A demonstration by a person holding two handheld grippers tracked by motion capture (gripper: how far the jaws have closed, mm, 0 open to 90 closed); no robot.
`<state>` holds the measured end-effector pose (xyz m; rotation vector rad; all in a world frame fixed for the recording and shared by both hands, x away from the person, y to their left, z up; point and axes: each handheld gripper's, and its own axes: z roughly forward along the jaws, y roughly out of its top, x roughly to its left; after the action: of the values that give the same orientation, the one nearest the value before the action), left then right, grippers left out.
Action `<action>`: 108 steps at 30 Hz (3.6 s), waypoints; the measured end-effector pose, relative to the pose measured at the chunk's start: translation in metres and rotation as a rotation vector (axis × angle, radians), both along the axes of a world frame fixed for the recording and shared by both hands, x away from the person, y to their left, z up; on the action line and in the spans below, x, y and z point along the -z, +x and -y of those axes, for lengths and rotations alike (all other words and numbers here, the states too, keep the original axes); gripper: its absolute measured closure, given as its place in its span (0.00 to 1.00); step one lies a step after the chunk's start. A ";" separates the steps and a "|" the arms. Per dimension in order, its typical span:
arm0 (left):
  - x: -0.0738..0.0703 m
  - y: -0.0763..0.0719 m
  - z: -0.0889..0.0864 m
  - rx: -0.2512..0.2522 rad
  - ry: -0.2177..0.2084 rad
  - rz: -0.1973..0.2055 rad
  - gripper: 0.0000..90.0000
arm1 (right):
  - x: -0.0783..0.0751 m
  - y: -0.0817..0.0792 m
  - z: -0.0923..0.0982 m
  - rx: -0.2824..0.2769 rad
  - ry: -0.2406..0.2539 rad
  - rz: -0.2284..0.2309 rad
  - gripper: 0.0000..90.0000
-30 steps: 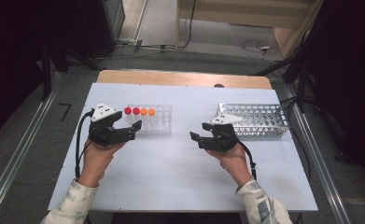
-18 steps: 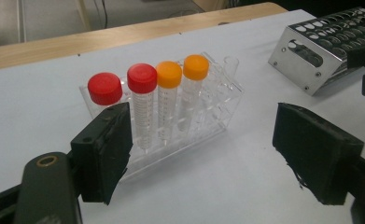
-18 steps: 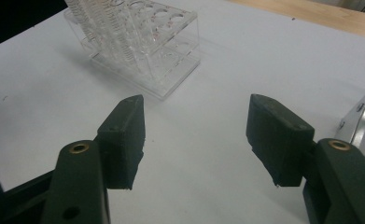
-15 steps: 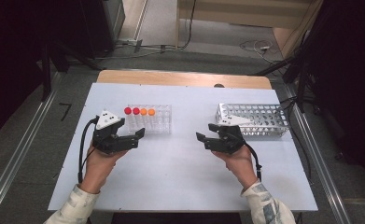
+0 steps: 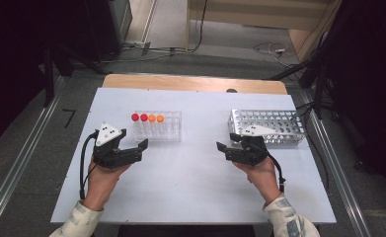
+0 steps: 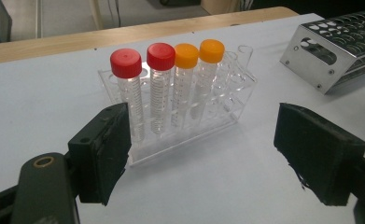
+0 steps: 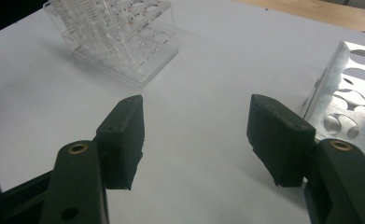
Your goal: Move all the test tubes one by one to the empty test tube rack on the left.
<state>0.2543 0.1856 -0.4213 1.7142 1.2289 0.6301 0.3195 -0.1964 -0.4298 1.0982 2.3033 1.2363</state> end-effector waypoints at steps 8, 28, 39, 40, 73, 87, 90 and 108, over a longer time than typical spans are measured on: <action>0.008 -0.003 -0.005 -0.006 -0.005 -0.019 0.21 | 0.002 -0.004 0.017 0.026 -0.005 0.001 0.39; 0.015 -0.014 -0.013 -0.033 -0.008 -0.008 0.18 | 0.004 -0.012 0.048 0.079 -0.006 0.015 0.35; 0.017 -0.017 -0.021 -0.067 -0.015 -0.006 0.15 | 0.004 -0.016 0.063 0.098 -0.008 0.033 0.34; 0.018 -0.017 -0.021 -0.069 -0.017 -0.007 0.15 | 0.005 -0.016 0.064 0.099 -0.009 0.033 0.34; 0.018 -0.035 -0.036 -0.099 -0.046 0.016 0.15 | 0.006 -0.036 0.111 0.175 0.005 0.048 0.31; 0.017 -0.045 -0.038 -0.096 -0.051 0.029 0.15 | 0.007 -0.048 0.130 0.210 0.004 0.054 0.31; 0.018 -0.047 -0.040 -0.100 -0.051 0.030 0.15 | 0.008 -0.050 0.134 0.220 0.000 0.056 0.31; 0.024 -0.051 -0.056 -0.143 -0.050 0.011 0.15 | 0.018 -0.062 0.171 0.319 0.009 0.036 0.31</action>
<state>0.2037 0.2418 -0.4456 1.5895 1.3569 0.6870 0.2573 -0.3676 -0.4479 1.3702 1.9979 1.1319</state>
